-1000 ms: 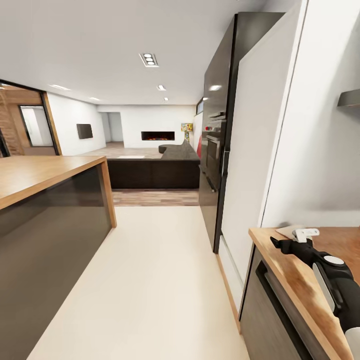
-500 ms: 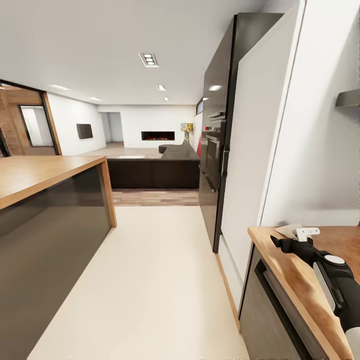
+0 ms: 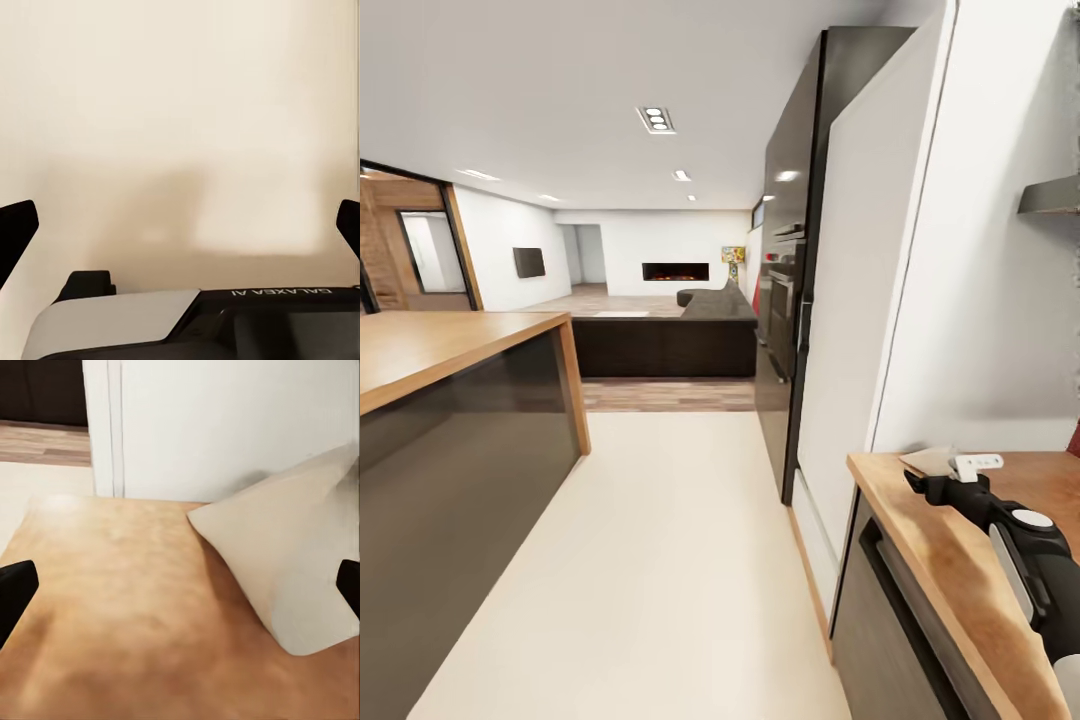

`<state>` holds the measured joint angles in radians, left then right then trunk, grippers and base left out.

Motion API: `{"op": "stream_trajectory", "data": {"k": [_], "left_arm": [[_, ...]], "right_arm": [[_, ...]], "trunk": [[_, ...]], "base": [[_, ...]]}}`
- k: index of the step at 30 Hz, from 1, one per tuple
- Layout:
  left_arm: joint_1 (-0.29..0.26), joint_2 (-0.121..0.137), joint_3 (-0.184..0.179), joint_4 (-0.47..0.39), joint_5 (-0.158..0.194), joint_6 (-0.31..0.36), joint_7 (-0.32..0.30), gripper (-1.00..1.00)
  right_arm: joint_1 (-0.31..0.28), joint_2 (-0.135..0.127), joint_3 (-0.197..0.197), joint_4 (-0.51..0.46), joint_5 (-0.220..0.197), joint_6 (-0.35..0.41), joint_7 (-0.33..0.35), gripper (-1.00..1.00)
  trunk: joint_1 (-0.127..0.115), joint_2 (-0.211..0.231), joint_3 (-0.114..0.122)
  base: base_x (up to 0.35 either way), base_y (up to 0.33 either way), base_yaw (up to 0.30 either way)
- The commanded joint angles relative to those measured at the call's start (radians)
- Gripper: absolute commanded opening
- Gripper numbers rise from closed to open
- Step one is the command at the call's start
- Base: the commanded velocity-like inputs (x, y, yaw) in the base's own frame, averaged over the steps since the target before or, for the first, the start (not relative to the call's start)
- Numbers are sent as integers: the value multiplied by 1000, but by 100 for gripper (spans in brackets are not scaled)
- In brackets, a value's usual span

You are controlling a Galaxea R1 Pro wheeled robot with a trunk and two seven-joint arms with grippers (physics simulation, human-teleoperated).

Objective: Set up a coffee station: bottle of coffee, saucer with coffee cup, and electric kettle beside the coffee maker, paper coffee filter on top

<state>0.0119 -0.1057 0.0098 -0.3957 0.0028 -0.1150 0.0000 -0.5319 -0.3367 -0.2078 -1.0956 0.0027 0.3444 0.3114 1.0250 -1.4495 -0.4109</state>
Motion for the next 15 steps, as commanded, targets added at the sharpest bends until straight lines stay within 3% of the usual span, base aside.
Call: {"op": "stream_trajectory", "data": {"k": [1, 15], "left_arm": [[0, 0, 1, -2, 0, -1, 0, 100], [0, 0, 2, -2, 0, 0, 0, 100]], "right_arm": [[0, 0, -2, -1, 0, 5, 5, 100], [0, 0, -3, 1, 0, 5, 1, 100]], "trunk": [[0, -1, -1], [0, -1, -1]], "base": [[-1, -178, 0], [10, -37, 0]]}}
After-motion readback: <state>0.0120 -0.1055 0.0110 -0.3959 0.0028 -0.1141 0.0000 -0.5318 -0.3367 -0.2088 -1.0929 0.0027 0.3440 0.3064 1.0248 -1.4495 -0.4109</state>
